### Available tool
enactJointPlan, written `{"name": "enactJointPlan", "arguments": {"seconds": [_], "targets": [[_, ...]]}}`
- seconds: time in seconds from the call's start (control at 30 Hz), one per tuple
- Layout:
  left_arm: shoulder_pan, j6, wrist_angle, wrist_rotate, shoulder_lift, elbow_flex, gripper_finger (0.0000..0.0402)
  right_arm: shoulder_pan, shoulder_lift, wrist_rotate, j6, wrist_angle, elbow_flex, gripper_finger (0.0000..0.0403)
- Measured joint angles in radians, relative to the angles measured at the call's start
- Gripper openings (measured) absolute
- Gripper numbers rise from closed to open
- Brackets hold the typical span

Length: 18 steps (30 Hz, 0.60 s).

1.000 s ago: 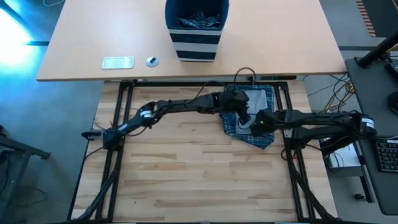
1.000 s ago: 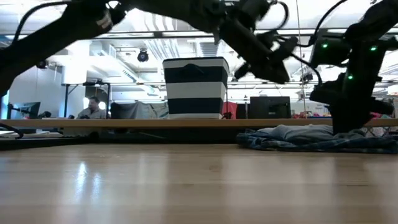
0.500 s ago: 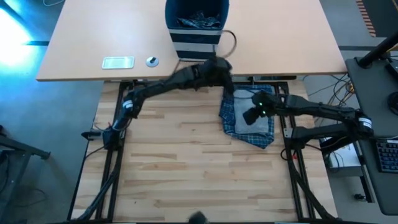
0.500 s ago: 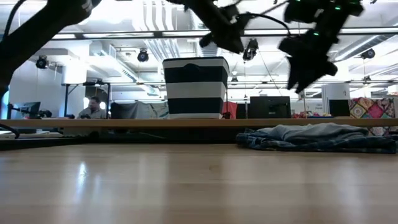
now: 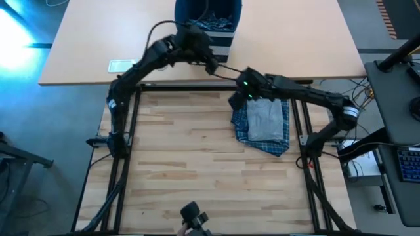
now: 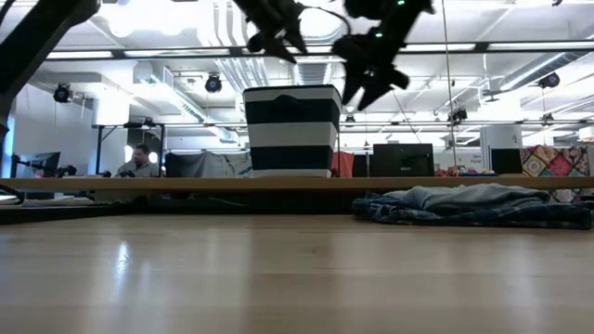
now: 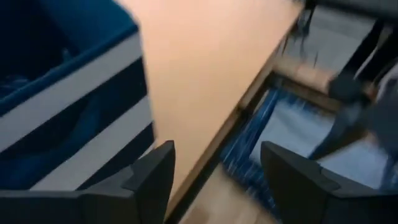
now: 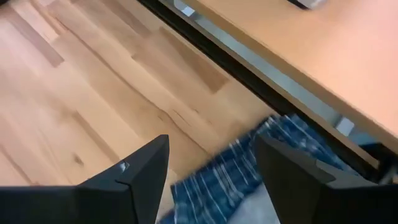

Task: Fold Laundry from Bin
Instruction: Remove the blue patterned long-sleeve from the laundry bin

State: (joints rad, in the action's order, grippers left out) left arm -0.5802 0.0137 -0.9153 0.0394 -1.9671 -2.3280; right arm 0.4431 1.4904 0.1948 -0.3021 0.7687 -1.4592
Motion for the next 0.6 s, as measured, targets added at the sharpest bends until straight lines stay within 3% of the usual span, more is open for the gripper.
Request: {"name": "enactJointPlan", "arguments": {"seconds": [0.17, 0.27, 0.37, 0.47, 0.6], "targets": [[-0.018, 0.103, -0.082, -0.035, -0.02, 0.015, 0.0192, 0.001, 0.13, -0.038, 0.025, 0.006, -0.158, 0.0233], [-0.049, 0.089, -0.02, -0.138, -0.018, 0.016, 0.0177, 0.009, 0.187, -0.046, 0.025, 0.003, -0.223, 0.0233], [-0.065, 0.057, 0.053, -0.126, -0.016, 0.026, 0.0169, 0.011, 0.235, -0.045, 0.056, -0.014, -0.268, 0.0233], [-0.071, 0.122, 0.121, -0.083, -0.02, 0.061, 0.0165, 0.003, 0.256, -0.047, 0.056, -0.039, -0.32, 0.0233], [-0.089, 0.229, 0.129, -0.113, -0.019, 0.075, 0.0164, 0.017, 0.266, -0.025, 0.004, -0.027, -0.367, 0.0233]]}}
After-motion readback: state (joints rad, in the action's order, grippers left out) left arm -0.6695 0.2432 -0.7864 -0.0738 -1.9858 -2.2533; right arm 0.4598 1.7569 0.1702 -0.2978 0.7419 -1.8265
